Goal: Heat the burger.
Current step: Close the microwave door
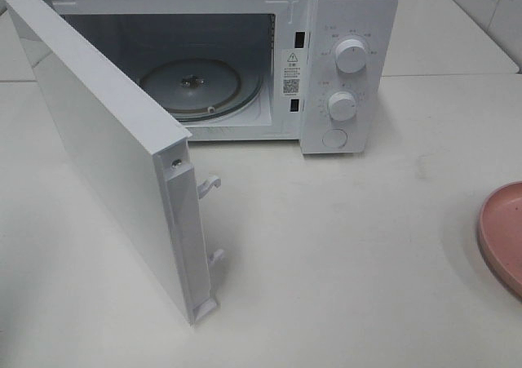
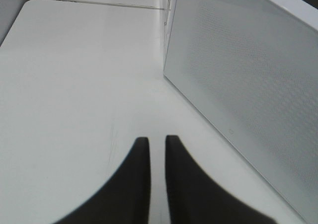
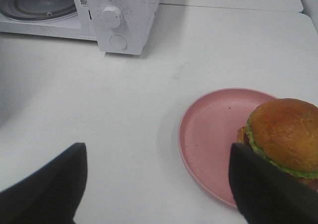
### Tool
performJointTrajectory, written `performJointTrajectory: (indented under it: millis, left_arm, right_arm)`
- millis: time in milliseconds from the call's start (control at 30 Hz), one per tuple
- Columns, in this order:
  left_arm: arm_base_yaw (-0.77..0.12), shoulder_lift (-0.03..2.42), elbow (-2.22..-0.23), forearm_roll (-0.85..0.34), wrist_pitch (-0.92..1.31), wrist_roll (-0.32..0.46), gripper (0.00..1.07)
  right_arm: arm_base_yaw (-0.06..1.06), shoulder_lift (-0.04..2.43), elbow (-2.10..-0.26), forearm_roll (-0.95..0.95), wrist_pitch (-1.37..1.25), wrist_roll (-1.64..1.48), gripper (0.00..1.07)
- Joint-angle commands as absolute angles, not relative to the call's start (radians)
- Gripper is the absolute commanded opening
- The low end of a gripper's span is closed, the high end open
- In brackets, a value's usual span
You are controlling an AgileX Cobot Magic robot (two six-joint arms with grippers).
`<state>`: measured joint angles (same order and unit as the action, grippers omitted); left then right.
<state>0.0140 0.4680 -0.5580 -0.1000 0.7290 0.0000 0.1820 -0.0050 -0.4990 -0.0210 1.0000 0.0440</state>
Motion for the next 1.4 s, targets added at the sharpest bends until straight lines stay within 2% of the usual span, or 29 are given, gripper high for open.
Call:
performJointTrajectory:
  millis: [33,167,233,333,400,433,633,767,867,933,1000,1033,1100,1400]
  left_arm:
    - [0.016,0.522,-0.544,-0.112,0.637,0.0,0.0]
    - [0.016,0.607,-0.474,-0.112,0.41,0.0,0.0]
    - [0.016,0.62,-0.46,-0.112,0.368,0.0,0.0]
    - [0.016,0.679,-0.392,-0.111,0.149,0.0,0.0]
    - [0.016,0.691,-0.379,-0.111,0.104,0.0,0.0]
    - [0.016,0.724,-0.348,-0.111,-0.009,0.0,0.0]
    - [0.012,0.832,-0.302,-0.09,-0.225,-0.006,0.0]
    - [0.011,0.934,-0.297,-0.036,-0.364,-0.015,0.0]
    - [0.011,1.051,-0.297,0.075,-0.494,-0.022,0.0]
    - [0.011,1.078,-0.297,0.106,-0.522,-0.044,0.0]
    - [0.011,1.152,-0.297,0.189,-0.598,-0.136,0.0]
    - [0.011,1.152,-0.297,0.189,-0.598,-0.136,0.0]
    - [0.011,1.243,-0.297,0.3,-0.709,-0.236,0.0]
    - [0.011,1.387,-0.298,0.419,-0.889,-0.325,0.0]
  right_arm:
    - [0.176,-0.033,-0.497,-0.021,0.995,0.032,0.76]
    - [0.176,-0.033,-0.497,-0.021,0.995,0.032,0.76]
    - [0.176,-0.033,-0.497,-0.021,0.995,0.032,0.76]
    - [0.176,-0.033,-0.497,-0.021,0.995,0.032,0.76]
    - [0.176,-0.033,-0.497,-0.021,0.995,0.032,0.76]
    - [0.176,-0.033,-0.497,-0.021,0.995,0.032,0.76]
    - [0.176,-0.033,-0.497,-0.021,0.995,0.032,0.76]
    - [0.176,-0.033,-0.497,-0.021,0.995,0.032,0.76]
    - [0.176,-0.033,-0.497,-0.021,0.995,0.032,0.76]
    - [0.176,-0.033,-0.497,-0.021,0.995,0.032,0.76]
    - [0.176,-0.033,-0.497,-0.021,0.995,0.032,0.76]
    - [0.176,-0.033,-0.497,-0.021,0.995,0.032,0.76]
    - [0.176,-0.033,-0.497,-0.021,0.995,0.032,0.76]
    - [0.176,-0.033,-0.497,-0.021,0.995,0.032,0.76]
